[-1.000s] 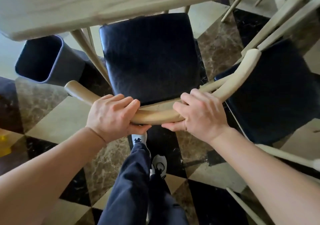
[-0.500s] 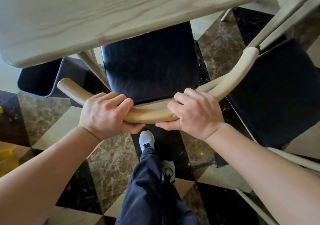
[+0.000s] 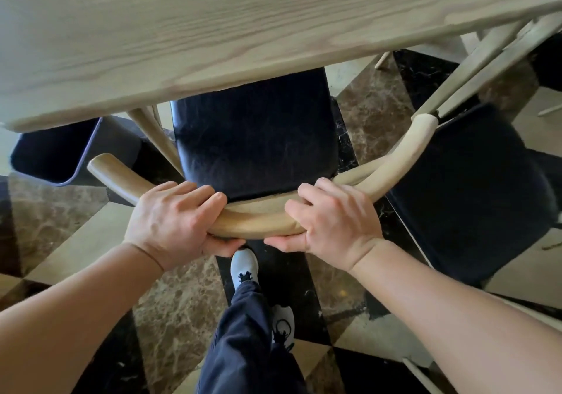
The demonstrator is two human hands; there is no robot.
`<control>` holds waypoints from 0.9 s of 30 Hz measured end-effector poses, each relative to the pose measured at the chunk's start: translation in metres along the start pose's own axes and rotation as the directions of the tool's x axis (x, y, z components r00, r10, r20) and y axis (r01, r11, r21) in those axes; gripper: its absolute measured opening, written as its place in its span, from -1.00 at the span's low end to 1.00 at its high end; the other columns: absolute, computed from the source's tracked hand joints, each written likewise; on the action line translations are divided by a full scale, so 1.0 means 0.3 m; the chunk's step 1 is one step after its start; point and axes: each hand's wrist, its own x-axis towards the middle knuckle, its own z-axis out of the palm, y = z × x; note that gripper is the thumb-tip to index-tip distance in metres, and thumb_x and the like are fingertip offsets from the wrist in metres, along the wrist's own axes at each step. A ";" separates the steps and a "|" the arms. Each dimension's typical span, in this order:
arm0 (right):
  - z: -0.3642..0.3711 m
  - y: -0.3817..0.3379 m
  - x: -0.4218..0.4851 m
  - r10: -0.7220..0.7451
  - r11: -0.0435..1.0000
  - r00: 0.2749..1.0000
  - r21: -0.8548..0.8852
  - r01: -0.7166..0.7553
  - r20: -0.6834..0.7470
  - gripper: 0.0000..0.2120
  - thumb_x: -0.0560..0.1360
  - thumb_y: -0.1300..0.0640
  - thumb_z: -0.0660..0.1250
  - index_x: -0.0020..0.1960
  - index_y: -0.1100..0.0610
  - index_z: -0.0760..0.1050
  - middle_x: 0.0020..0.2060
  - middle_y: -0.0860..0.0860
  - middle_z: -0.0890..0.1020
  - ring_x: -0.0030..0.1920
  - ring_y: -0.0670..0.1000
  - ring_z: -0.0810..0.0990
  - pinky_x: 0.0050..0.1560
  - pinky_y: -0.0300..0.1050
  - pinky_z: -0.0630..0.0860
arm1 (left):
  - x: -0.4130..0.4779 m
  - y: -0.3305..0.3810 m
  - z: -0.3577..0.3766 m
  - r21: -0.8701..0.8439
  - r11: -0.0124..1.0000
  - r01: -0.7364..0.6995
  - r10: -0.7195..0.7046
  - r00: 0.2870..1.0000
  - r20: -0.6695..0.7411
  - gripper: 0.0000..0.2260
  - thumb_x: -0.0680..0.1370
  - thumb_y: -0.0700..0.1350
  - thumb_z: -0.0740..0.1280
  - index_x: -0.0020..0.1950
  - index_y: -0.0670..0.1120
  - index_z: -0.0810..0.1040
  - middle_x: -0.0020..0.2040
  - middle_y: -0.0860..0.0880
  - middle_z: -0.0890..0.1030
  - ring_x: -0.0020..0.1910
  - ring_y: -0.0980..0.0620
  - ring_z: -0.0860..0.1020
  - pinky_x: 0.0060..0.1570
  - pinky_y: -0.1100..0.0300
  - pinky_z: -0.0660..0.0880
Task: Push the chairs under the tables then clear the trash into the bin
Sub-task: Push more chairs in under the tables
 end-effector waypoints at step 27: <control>-0.695 0.165 -0.308 0.564 0.817 0.537 -0.332 -0.471 0.628 -0.67 0.61 0.10 0.18 0.37 0.04 0.36 0.22 0.12 0.51 0.22 0.20 0.47 0.16 0.15 0.40 | 0.468 0.486 -0.356 -0.058 0.941 0.335 -0.209 0.705 0.678 -0.73 0.60 0.05 0.29 0.26 0.00 0.46 -0.05 0.01 0.50 -0.17 0.01 0.54 -0.28 0.09 0.52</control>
